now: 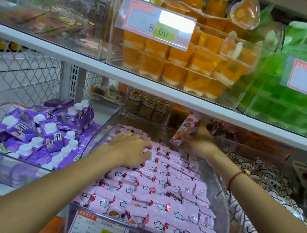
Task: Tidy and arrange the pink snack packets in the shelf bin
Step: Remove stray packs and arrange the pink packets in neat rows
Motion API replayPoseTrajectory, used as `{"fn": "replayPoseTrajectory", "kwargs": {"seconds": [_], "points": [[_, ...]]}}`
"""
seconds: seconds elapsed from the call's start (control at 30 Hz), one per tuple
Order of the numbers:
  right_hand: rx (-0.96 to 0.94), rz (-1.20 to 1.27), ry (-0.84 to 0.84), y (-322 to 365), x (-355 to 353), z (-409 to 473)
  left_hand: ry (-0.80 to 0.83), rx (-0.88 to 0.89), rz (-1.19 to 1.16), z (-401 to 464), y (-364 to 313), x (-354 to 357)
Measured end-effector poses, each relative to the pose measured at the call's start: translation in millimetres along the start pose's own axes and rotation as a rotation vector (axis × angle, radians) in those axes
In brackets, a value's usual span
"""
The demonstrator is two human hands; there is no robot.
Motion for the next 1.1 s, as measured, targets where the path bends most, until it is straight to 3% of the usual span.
{"fn": "replayPoseTrajectory", "kwargs": {"seconds": [0.2,0.43,0.67,0.83,1.1], "points": [[-0.024,-0.257,-0.014,7.5,16.5,21.9,0.014,-0.014,0.006,-0.4,0.1,1.5],[0.038,-0.117,0.135,4.2,40.4,25.6,0.041,-0.014,0.006,-0.4,-0.7,0.8],[0.079,-0.203,0.202,1.6,40.7,18.6,0.039,-0.017,0.002,-1.6,-1.7,-0.4],[-0.059,-0.227,-0.028,10.5,34.1,17.5,0.05,-0.021,0.009,-2.4,-2.0,0.0],[-0.116,-0.545,0.185,5.7,46.8,16.2,0.06,-0.017,0.008,-0.7,-0.6,0.6]]}}
Point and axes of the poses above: each hand's wrist, its own z-axis towards the middle knuckle, its own x-axis out of the palm, y = z × x, the point moved 5 cm from there along z, towards the middle knuckle, and after that the axes turned 7 degrees about -z, right-handed, at the moved point
